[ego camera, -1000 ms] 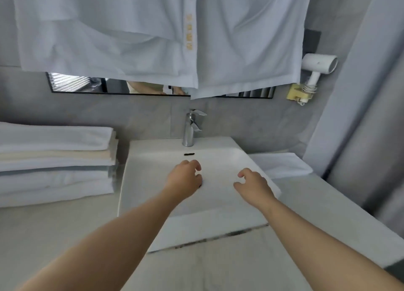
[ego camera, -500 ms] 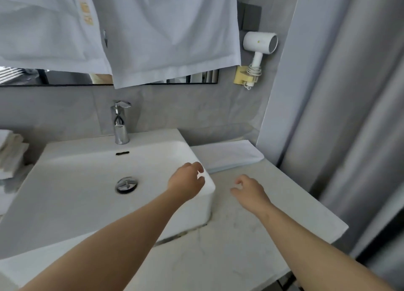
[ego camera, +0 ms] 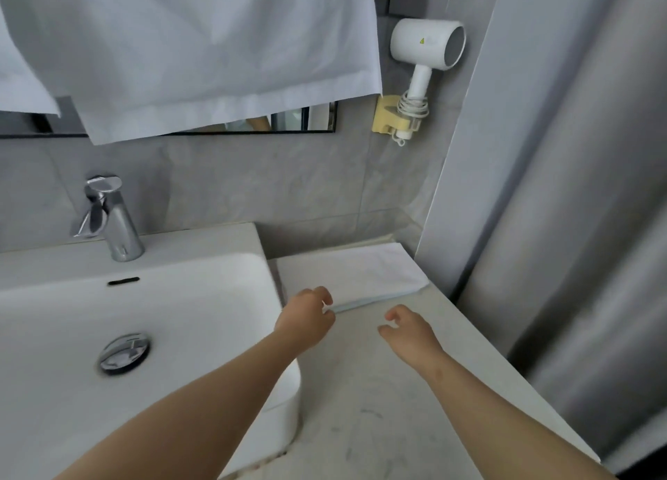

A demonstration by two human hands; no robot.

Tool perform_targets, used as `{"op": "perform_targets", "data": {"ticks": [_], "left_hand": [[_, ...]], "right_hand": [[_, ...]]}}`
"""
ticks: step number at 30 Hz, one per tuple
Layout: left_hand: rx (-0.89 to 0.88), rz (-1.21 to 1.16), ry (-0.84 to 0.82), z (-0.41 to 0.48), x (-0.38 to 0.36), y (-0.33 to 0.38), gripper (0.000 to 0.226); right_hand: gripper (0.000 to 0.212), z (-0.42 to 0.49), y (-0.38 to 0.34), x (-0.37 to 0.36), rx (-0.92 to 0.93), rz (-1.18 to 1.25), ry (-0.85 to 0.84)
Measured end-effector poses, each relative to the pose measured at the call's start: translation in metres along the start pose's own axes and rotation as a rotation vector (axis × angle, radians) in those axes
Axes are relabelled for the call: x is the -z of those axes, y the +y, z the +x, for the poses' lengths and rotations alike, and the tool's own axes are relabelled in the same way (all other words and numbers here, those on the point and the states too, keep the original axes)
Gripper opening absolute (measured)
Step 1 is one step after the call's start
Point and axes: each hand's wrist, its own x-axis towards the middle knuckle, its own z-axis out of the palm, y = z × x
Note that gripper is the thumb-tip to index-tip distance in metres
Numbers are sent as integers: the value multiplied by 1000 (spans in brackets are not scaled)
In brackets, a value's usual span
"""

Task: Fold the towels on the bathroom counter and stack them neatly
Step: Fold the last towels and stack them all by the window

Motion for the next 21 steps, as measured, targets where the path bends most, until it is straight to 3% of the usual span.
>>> {"op": "perform_targets", "data": {"ticks": [11,21], "left_hand": [[427,-154,55,70,-49,-2,31],[793,-98,210,101,-72,-24,49]], "right_hand": [[30,117,47,32,41,-15,-153],[44,207,80,46,-28,18,-135]]}}
